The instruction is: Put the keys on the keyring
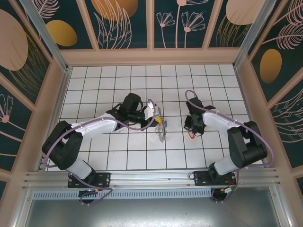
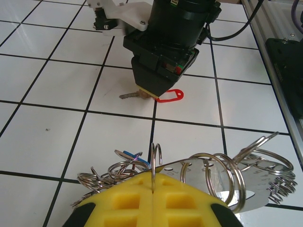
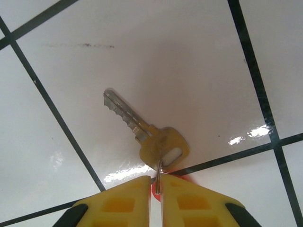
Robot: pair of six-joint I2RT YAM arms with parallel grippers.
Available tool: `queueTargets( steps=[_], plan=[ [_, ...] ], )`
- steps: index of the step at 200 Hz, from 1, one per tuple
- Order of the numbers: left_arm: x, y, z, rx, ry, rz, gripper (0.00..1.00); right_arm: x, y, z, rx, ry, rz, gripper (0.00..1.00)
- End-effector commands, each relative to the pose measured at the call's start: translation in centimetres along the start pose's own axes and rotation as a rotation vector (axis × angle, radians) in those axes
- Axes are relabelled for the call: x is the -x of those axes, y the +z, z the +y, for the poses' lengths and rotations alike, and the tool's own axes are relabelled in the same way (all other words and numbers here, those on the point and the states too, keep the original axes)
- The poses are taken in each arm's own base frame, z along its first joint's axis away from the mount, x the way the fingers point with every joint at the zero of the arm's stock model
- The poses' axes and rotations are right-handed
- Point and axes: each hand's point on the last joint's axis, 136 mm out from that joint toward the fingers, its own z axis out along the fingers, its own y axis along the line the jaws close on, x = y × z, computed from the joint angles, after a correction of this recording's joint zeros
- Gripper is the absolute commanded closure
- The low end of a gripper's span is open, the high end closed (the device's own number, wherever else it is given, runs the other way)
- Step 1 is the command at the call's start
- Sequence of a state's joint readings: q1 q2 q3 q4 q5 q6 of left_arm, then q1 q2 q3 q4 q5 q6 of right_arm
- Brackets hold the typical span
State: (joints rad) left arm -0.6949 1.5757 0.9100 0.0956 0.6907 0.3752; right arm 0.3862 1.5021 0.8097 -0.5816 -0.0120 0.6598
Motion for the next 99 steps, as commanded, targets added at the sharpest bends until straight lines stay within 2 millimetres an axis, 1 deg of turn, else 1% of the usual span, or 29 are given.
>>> queueTargets(
  steps=[1, 19, 38, 99],
  plan=[
    [1.25, -0.03, 0.17, -0.010, 0.008, -0.025, 1.00, 0.35, -0.11, 0.05, -0.025, -0.011, -0.004, 0.84],
    [1.31, -0.06, 0.24, -0.009, 0.009, -0.026, 1.00, 0.38, -0.06, 0.11, -0.028, -0.014, -0.001, 0.84],
    [1.23, -0.02, 0.24, -0.009, 0.008, -0.025, 1.00, 0.52, 0.05, -0.32, -0.052, -0.016, -0.008, 0.84],
    [1.28, -0.01, 0.31, -0.009, 0.008, -0.026, 1.00, 0.60, 0.04, -0.22, -0.049, -0.022, -0.013, 0.88]
  ],
)
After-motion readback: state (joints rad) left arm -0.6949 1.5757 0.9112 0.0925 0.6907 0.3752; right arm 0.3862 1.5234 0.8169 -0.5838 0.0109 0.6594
